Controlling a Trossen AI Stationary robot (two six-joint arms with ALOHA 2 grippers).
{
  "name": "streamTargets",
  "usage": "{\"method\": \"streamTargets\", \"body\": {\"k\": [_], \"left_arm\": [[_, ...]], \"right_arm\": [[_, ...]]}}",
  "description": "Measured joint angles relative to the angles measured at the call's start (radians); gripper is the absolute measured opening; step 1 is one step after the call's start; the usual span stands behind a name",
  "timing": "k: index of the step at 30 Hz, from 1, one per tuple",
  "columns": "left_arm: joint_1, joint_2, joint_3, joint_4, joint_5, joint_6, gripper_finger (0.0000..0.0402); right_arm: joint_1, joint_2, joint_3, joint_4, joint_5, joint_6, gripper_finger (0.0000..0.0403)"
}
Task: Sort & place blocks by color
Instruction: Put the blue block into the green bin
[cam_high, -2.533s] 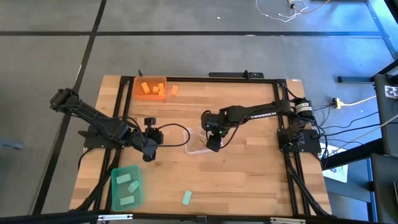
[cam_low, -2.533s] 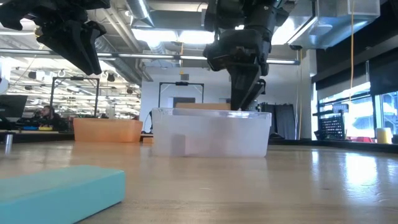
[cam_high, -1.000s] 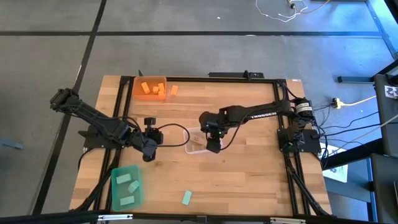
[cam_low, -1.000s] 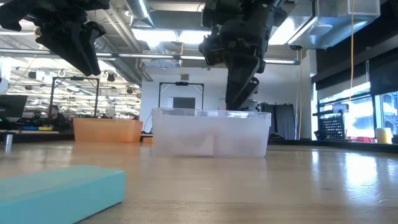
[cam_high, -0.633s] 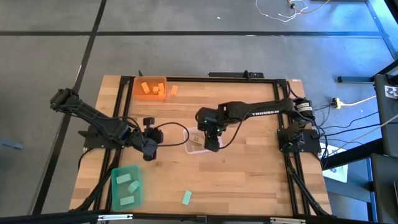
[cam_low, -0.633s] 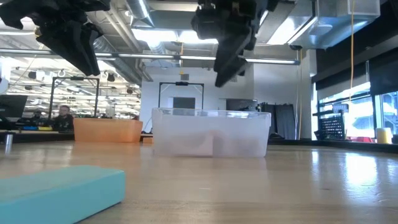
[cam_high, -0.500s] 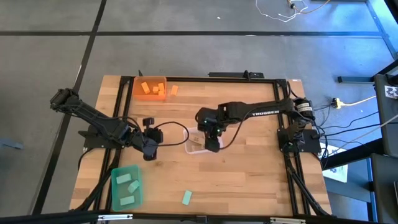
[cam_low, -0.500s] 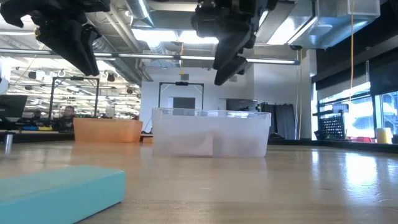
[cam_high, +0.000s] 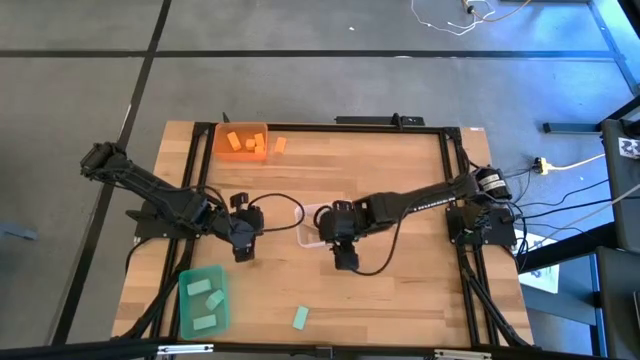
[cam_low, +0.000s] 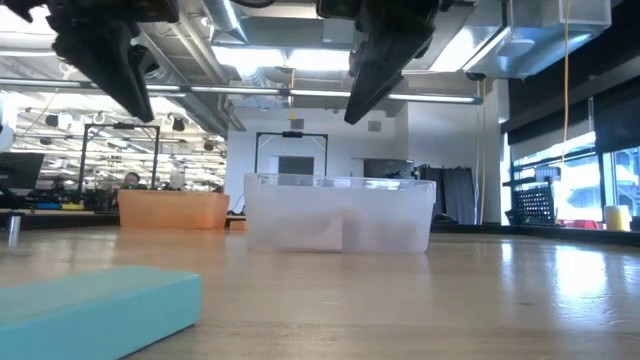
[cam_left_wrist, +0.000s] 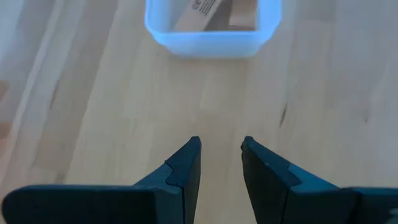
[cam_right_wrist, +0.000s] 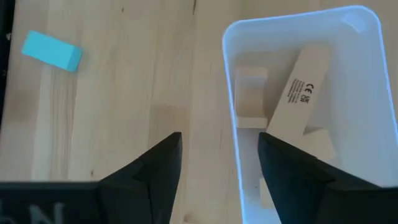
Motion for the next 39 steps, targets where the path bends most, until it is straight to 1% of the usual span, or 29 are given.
{"method": "streamTargets", "body": {"k": [4, 7, 11, 14, 16, 22, 25, 28, 30, 33, 36, 39], "left_arm": [[-0.010, 0.002, 0.000, 0.025, 0.028, 0.012, 0.0106], [-0.019, 0.002, 0.000, 0.027, 0.030, 0.008, 0.0106], [-0.042, 0.002, 0.000, 0.031, 0.033, -0.085, 0.0106], [-0.071, 0.003, 0.000, 0.049, 0.050, -0.147, 0.0106], [-0.093, 0.004, 0.000, 0.075, 0.057, -0.181, 0.0106], [-0.180, 0.004, 0.000, 0.157, 0.064, -0.278, 0.0106], [-0.227, 0.004, 0.000, 0.166, 0.069, -0.316, 0.0106], [-0.266, 0.004, 0.000, 0.173, 0.039, -0.396, 0.0106], [-0.288, 0.004, 0.000, 0.184, 0.012, -0.460, 0.0106], [-0.316, 0.006, 0.000, 0.218, -0.023, -0.526, 0.0106], [-0.336, 0.028, 0.000, 0.279, -0.033, -0.529, 0.0106], [-0.362, 0.053, 0.000, 0.350, -0.030, -0.454, 0.0106]], "right_arm": [[0.065, 0.000, 0.000, 0.025, 0.002, -0.090, 0.0209], [0.120, 0.004, 0.000, 0.117, -0.002, -0.128, 0.0209], [0.183, 0.017, 0.000, 0.258, 0.021, -0.156, 0.0209], [0.225, 0.033, -0.001, 0.305, 0.074, -0.164, 0.0209], [0.243, 0.043, -0.001, 0.300, 0.101, -0.170, 0.0209], [0.259, 0.099, -0.001, 0.332, 0.101, -0.177, 0.0209], [0.259, 0.140, -0.001, 0.374, 0.097, -0.226, 0.0209], [0.259, 0.184, -0.001, 0.434, 0.097, -0.300, 0.0209], [0.259, 0.205, -0.001, 0.464, 0.098, -0.306, 0.0209], [0.259, 0.217, -0.001, 0.452, 0.099, -0.287, 0.0209], [0.259, 0.212, -0.001, 0.436, 0.098, -0.213, 0.0209], [0.262, 0.187, -0.001, 0.388, 0.097, -0.194, 0.0209]]}}
